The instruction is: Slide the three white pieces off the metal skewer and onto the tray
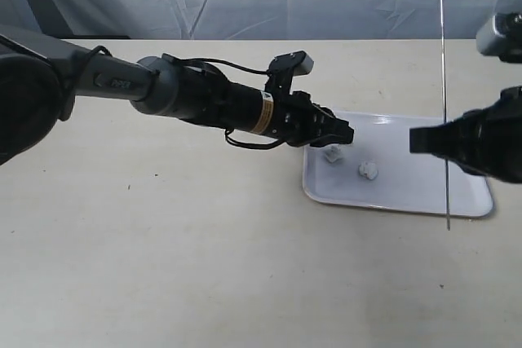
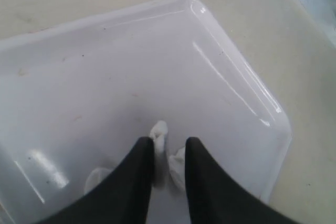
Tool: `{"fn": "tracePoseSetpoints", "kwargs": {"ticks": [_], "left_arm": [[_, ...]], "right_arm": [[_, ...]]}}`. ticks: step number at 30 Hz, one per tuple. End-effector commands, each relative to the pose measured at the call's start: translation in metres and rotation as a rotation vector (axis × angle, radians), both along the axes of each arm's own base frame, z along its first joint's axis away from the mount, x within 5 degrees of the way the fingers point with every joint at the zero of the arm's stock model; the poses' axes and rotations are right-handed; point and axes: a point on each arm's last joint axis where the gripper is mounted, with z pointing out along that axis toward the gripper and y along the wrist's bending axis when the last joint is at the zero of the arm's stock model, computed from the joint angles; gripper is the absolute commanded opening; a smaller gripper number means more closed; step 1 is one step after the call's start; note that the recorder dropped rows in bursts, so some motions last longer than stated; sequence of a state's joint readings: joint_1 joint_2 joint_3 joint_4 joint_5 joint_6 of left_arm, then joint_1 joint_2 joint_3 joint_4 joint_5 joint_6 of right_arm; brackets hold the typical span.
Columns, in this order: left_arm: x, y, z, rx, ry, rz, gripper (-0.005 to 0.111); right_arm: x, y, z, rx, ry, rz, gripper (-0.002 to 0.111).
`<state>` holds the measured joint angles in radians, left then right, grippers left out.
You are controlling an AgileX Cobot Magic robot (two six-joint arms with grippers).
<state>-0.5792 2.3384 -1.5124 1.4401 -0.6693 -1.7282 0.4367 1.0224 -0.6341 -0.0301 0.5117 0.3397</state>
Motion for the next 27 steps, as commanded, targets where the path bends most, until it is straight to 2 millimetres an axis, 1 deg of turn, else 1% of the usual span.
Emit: {"fn": "tracePoseSetpoints", "kwargs": {"ticks": [1, 5, 8, 9, 12, 13, 16, 18, 19, 20, 21, 22, 23, 24, 25, 26, 27], "left_arm": [[0.003, -0.003, 0.002, 0.026, -0.034, 0.028, 0.024], [0.002, -0.003, 0.001, 0.04, -0.044, 0.013, 0.024], [-0.001, -0.004, 0.001, 0.034, -0.043, -0.022, 0.024], [-0.003, -0.004, 0.003, 0.035, -0.047, -0.058, 0.024], [-0.003, 0.0, 0.013, 0.058, -0.089, -0.092, 0.024], [-0.002, 0.002, 0.02, 0.07, -0.103, -0.095, 0.024], [-0.001, 0.011, 0.044, 0.116, -0.174, -0.122, 0.024], [0.001, 0.018, 0.063, 0.104, -0.19, -0.098, 0.024], [0.0, 0.022, 0.077, 0.088, -0.208, -0.095, 0.024], [0.0, 0.026, 0.085, 0.081, -0.221, -0.088, 0.024], [0.0, 0.029, 0.097, 0.07, -0.242, -0.079, 0.024], [0.0, 0.038, 0.118, 0.043, -0.26, -0.056, 0.024], [0.0, 0.041, 0.127, 0.029, -0.257, -0.044, 0.024], [-0.004, 0.048, 0.147, -0.004, -0.278, -0.05, 0.023], [-0.004, 0.053, 0.154, -0.014, -0.288, -0.049, 0.023], [-0.009, 0.063, 0.171, -0.038, -0.308, -0.058, 0.02], [-0.012, 0.068, 0.179, -0.047, -0.322, -0.064, 0.018]], "right_arm": [[0.031, -0.005, 0.003, -0.046, 0.042, -0.075, -0.001], [0.055, -0.009, -0.002, -0.06, 0.082, -0.126, -0.001], [0.069, -0.01, -0.014, -0.097, 0.141, -0.134, -0.001], [0.078, -0.01, -0.025, -0.118, 0.18, -0.133, -0.001], [0.09, -0.006, -0.044, -0.134, 0.22, -0.127, -0.001], [0.093, -0.005, -0.049, -0.136, 0.228, -0.126, -0.001], [0.104, -0.002, -0.067, -0.154, 0.276, -0.122, -0.001], [0.111, 0.0, -0.077, -0.169, 0.308, -0.118, -0.001], [0.114, 0.001, -0.082, -0.174, 0.326, -0.118, -0.001], [0.116, 0.002, -0.086, -0.177, 0.339, -0.119, -0.001], [0.118, 0.003, -0.089, -0.181, 0.344, -0.11, -0.001], [0.121, 0.004, -0.094, -0.179, 0.336, -0.106, -0.001], [0.123, 0.005, -0.097, -0.177, 0.332, -0.105, -0.001], [0.125, 0.006, -0.102, -0.167, 0.333, -0.109, -0.001], [0.126, 0.006, -0.106, -0.165, 0.342, -0.112, -0.001], [0.127, 0.007, -0.116, -0.177, 0.371, -0.109, -0.001], [0.127, 0.007, -0.12, -0.182, 0.384, -0.107, -0.001]]}}
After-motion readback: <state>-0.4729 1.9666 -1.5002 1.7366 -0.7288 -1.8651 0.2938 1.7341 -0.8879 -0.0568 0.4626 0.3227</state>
